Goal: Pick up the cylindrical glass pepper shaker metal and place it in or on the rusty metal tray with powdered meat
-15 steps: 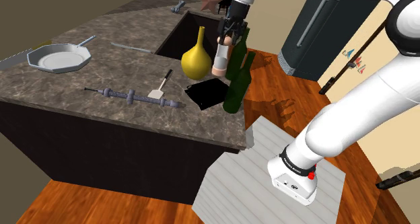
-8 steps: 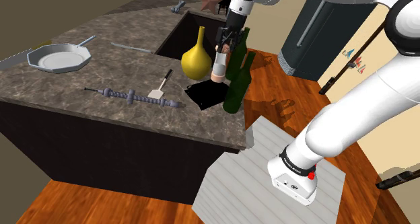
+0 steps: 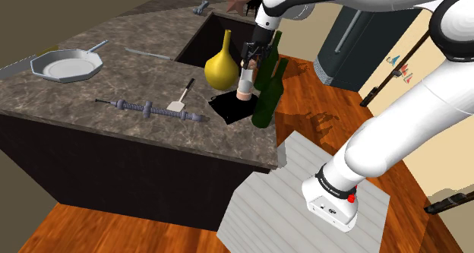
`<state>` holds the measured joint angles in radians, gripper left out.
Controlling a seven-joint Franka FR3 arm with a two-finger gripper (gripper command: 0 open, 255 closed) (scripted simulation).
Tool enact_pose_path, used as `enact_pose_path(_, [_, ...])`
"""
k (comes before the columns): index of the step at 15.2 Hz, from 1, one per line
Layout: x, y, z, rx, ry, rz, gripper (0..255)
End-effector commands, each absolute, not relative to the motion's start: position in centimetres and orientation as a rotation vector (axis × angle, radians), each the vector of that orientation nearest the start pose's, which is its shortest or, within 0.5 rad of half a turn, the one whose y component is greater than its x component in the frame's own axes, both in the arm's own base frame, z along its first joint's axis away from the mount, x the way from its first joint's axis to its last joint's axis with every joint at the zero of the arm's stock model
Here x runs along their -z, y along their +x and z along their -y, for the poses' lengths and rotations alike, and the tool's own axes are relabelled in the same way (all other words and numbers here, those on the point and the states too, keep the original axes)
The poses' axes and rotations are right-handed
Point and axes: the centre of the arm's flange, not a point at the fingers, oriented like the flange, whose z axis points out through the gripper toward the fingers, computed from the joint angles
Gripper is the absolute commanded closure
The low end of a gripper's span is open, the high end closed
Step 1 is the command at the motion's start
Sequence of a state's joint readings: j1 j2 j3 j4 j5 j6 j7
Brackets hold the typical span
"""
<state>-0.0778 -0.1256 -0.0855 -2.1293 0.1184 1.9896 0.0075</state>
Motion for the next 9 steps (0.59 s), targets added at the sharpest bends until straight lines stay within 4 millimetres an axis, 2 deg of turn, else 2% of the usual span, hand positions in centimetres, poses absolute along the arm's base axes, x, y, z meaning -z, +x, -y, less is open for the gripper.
enact_pose_path(1, [-45.19, 50.66, 7.74, -0.007, -3.004, -0.33, 255])
enact_pose_path(2, [-44.43, 50.66, 7.74, -0.007, -3.004, -0.33, 255])
enact_pose_path(9, [-44.43, 50.66, 7.74, -0.007, -3.004, -0.33, 255])
